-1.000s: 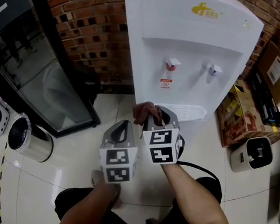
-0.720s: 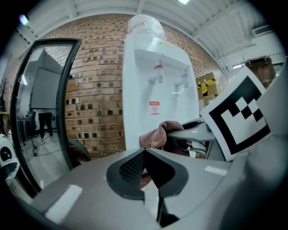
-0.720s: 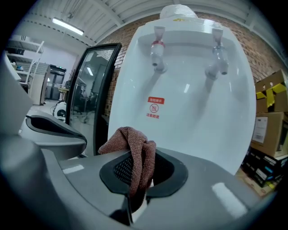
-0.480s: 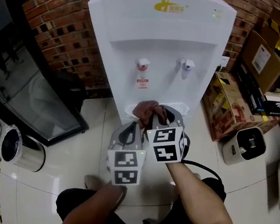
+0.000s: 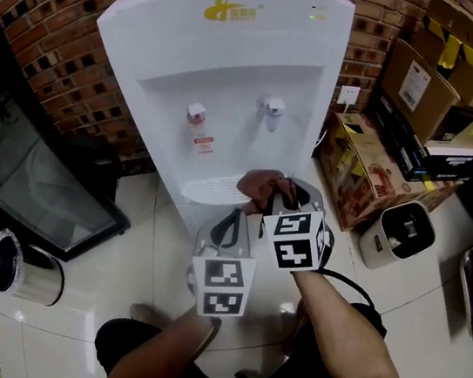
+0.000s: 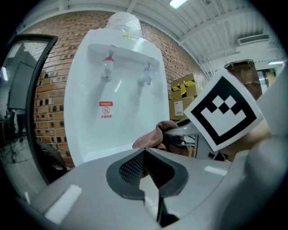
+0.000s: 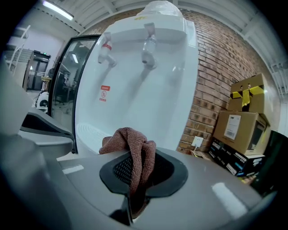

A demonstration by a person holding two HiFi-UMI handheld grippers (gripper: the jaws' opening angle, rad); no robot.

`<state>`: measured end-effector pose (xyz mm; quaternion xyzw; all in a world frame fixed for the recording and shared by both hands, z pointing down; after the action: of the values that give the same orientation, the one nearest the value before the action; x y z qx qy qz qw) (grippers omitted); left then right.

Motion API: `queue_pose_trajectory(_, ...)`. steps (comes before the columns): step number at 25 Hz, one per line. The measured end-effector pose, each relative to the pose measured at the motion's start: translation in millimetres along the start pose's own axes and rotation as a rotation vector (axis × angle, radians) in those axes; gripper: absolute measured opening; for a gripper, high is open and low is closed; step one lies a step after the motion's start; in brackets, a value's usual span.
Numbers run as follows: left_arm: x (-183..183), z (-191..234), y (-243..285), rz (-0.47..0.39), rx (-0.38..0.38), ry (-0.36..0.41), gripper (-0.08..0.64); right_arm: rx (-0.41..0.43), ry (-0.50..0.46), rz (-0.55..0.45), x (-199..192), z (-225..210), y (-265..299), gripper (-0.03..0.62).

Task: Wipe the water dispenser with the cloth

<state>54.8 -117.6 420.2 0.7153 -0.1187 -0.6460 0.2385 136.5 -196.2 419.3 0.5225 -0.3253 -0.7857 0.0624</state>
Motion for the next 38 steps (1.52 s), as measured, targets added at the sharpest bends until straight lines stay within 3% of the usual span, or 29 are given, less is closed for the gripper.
queue_pose_trajectory(14, 12, -48, 20, -0.017, -0.094, 0.016, 0.0, -0.12, 0.066, 0.091, -39, -78, 0, 0.055)
queue_pose_trajectory(23, 12, -64, 28, -0.017, -0.122, 0.017, 0.0, -0.126, 0.07, 0.118, -52, -88, 1, 0.055)
queue_pose_trajectory(27, 3, -45, 22, 0.002, -0.085, 0.026, 0.0, -0.047, 0.067, 0.097, -44, -58, -1, 0.055)
queue_pose_trajectory(38, -33, 87, -41, 0.03, 0.16, -0.085, 0.0, 0.251, -0.154, -0.005, -11, 121, -15, 0.055)
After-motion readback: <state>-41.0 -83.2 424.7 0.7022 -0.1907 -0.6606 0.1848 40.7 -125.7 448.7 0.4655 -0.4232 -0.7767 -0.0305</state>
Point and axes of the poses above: the fingertips, and each gripper's own axes: y forward along the fingers, z to its left, x out of its top, the point moved 1 cm from there along -y, backward along the fingers, and after that the axes turned 13 degrees about z, right-handed, at the moved point
